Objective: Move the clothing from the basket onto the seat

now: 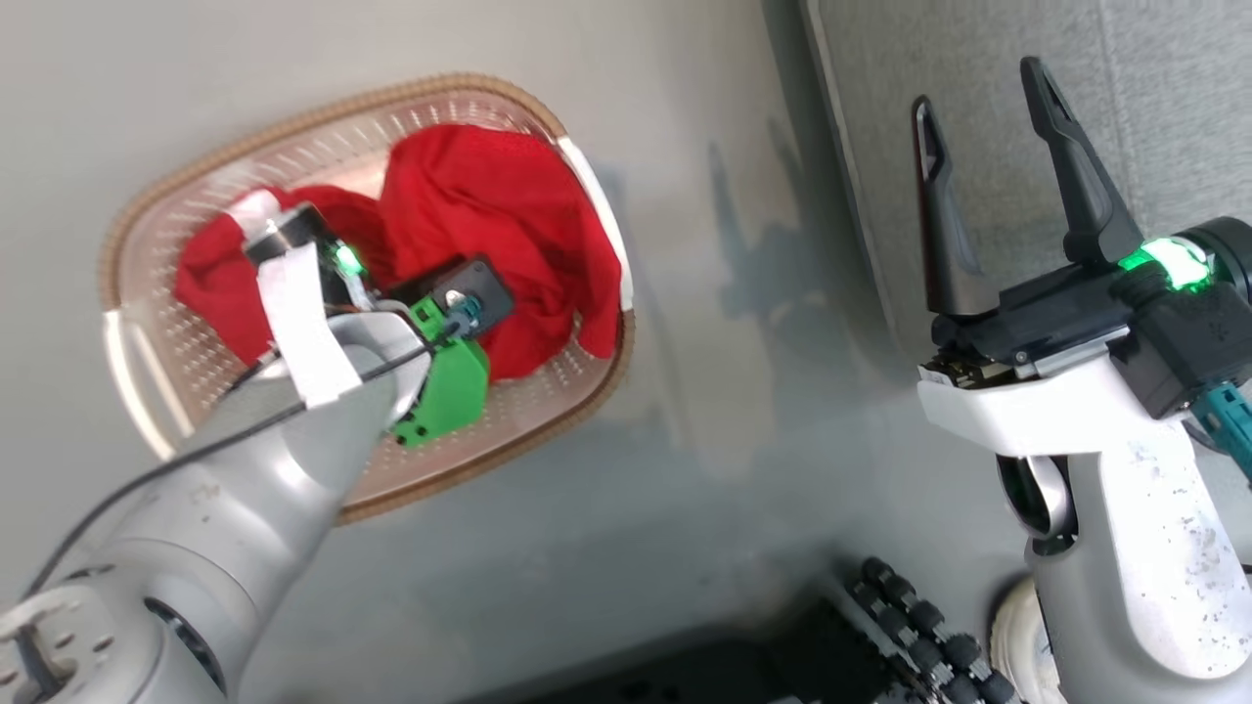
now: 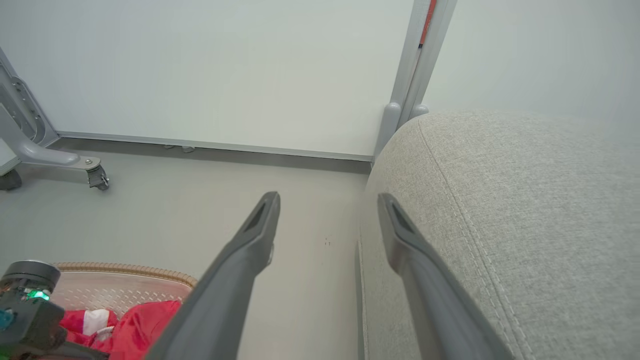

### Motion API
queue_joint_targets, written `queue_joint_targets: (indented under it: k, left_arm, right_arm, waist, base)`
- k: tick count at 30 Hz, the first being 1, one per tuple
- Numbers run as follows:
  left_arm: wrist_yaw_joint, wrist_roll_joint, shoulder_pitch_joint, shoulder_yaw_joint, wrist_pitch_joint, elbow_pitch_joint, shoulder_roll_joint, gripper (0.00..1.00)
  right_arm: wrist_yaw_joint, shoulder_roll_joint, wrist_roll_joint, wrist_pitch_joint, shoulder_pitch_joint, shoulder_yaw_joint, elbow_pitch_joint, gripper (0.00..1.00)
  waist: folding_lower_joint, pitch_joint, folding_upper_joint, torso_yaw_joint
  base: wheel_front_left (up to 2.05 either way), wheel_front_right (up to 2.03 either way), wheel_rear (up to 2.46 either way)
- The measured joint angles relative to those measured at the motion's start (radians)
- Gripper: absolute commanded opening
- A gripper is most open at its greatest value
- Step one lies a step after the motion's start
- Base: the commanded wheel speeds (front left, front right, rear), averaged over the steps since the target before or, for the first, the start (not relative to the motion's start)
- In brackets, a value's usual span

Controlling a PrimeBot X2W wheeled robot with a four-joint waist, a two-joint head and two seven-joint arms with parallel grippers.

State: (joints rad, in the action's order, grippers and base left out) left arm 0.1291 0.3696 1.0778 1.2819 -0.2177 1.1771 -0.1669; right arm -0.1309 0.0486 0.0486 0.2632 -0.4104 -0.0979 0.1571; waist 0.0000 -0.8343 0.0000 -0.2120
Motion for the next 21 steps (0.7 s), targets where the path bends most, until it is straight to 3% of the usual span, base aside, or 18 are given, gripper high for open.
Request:
queue_joint_targets:
  k: [14, 21]
  left_arm:
    - [0.0, 0.123, -0.121, -0.006, -0.041, -0.121, 0.026, 0.0]
    - [-0.008, 0.138, -0.176, -0.111, -0.044, -0.283, -0.002, 0.0]
  right_arm:
    - [0.0, 0.0, -0.025, 0.0, 0.092, 0.012, -0.049, 1.0]
    - [0.0, 0.0, -0.027, 0.0, 0.149, 0.019, -0.068, 1.0]
  waist:
    - [0.0, 0.243, 0.0, 0.082]
    - [0.0, 0.352, 0.0, 0.124]
  base:
    - [0.0, 0.0, 0.0]
    - [0.0, 0.0, 0.0]
